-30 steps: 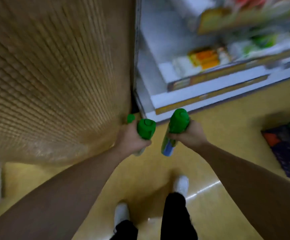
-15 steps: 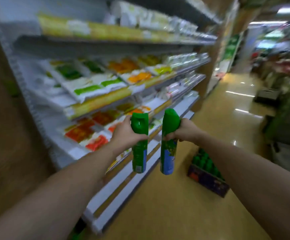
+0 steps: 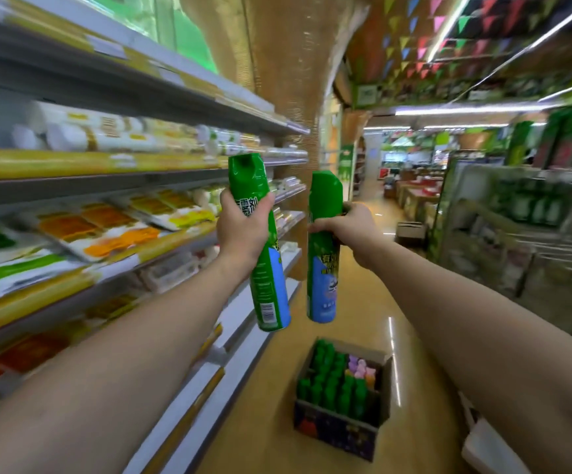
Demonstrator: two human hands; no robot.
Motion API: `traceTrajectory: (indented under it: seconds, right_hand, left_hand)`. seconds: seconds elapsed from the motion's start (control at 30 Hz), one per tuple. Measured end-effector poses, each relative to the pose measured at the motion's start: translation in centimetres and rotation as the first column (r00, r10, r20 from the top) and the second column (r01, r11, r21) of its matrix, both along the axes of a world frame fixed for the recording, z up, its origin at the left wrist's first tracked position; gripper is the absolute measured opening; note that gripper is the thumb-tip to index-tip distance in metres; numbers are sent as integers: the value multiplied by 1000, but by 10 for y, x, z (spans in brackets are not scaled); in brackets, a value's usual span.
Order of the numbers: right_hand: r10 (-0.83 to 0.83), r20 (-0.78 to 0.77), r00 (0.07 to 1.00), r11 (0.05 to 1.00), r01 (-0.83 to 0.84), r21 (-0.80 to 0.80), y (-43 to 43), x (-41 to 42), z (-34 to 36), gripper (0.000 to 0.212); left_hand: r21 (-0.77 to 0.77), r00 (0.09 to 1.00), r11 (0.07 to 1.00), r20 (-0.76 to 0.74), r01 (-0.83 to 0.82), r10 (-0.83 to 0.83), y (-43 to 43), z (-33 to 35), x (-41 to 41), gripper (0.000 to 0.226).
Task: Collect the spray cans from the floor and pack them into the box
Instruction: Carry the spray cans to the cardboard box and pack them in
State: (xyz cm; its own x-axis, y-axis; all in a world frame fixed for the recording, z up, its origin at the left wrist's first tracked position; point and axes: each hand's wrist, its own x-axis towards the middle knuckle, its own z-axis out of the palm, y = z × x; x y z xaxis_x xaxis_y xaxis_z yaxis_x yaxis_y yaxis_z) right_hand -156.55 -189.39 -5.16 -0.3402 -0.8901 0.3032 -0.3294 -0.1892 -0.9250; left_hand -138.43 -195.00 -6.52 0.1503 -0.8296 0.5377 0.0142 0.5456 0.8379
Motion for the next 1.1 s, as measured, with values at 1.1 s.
traceTrajectory:
  seconds: [1.1]
  right_hand:
    - [-543, 195, 817, 823, 564, -73, -275, -355, -124, 56]
  left_hand:
    - [74, 859, 911, 309, 407, -409, -321, -98, -428, 52]
